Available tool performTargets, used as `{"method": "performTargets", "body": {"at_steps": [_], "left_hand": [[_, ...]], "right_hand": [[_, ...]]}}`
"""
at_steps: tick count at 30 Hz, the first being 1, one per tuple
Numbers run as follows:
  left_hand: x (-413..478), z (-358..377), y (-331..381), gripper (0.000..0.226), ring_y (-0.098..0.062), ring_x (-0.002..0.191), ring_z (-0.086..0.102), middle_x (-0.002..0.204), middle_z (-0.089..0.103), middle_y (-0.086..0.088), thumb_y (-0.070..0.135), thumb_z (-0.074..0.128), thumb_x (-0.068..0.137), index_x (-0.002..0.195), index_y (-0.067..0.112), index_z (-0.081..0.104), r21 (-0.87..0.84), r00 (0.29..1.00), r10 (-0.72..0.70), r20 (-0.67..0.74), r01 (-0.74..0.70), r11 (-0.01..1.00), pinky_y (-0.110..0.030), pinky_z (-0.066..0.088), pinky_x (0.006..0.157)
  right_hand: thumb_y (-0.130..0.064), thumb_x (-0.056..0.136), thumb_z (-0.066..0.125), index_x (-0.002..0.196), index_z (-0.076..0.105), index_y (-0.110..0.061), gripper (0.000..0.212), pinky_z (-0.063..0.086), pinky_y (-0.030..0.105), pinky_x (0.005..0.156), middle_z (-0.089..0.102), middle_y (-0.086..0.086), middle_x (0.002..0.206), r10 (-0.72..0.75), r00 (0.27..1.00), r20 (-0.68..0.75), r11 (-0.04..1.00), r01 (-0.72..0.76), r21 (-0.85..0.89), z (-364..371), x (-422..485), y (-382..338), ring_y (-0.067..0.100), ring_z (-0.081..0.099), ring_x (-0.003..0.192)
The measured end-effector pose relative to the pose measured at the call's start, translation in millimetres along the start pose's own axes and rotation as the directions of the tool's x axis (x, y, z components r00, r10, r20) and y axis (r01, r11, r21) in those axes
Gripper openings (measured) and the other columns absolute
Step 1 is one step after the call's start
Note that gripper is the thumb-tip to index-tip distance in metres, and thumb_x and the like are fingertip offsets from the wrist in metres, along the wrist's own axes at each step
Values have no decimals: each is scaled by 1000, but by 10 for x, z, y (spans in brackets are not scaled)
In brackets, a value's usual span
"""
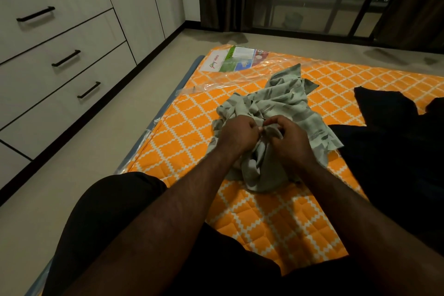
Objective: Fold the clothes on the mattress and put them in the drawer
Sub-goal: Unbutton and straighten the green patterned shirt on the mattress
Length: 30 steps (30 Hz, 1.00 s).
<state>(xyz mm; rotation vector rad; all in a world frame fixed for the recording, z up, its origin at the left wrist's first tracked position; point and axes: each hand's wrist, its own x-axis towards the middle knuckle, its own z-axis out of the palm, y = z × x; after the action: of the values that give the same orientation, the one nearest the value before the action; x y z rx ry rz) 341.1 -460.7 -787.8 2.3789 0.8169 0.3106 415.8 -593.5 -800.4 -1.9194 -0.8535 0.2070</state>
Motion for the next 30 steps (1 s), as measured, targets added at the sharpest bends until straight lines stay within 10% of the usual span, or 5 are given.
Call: {"method": "performTargets", "body": {"at_steps": [6, 11, 17, 23, 30], "left_hand": [[78, -29, -51, 20, -24, 79, 69, 85, 74, -8, 28, 73, 86, 90, 9, 76, -12, 997, -53, 53, 54, 998, -38, 59, 70], [48, 10, -116, 102, -33, 143, 40, 157, 41, -12, 32, 78, 83, 162, 25, 13, 32, 984, -17, 180, 11, 999, -44, 42, 110], [74, -99, -60, 81, -30, 144, 38, 162, 33, -8, 12, 59, 97, 162, 27, 15, -237, 993, 10, 116, 18, 971, -34, 41, 109], [125, -252, -15, 60, -21, 116, 61, 140, 57, -5, 3, 59, 93, 150, 18, 46, -658, 958, -147, 248, 278, 700, -42, 57, 95], [103, -282, -81, 54, -24, 106, 65, 129, 60, -11, 3, 79, 83, 128, 18, 53, -645, 978, -76, 197, 187, 741, -40, 62, 82]], "right_hand": [[13, 84, 52, 101, 80, -10, 40, 50, 18, 84, 76, 5, 107, 29, 999, 14, 987, -27, -159, -25, 22, -30, 10, 64, 99], [4, 86, 51, 123, 74, -13, 47, 51, 26, 92, 72, 9, 120, -8, 995, 102, 956, 38, -292, 29, 62, 41, 17, 63, 108], [-17, 86, 45, 133, 67, -23, 53, 40, 17, 69, 63, 4, 95, -9, 982, 190, 951, 67, -302, 55, 55, 108, 26, 60, 92], [-14, 94, 71, 128, 71, -20, 35, 54, 20, 89, 73, -11, 117, 125, 980, 157, 958, -160, 238, 4, 42, -60, -1, 68, 103], [-10, 90, 75, 95, 79, -17, 9, 59, 33, 84, 78, -1, 93, 180, 978, 104, 941, -202, 272, 3, 51, -32, 14, 74, 92]]}}
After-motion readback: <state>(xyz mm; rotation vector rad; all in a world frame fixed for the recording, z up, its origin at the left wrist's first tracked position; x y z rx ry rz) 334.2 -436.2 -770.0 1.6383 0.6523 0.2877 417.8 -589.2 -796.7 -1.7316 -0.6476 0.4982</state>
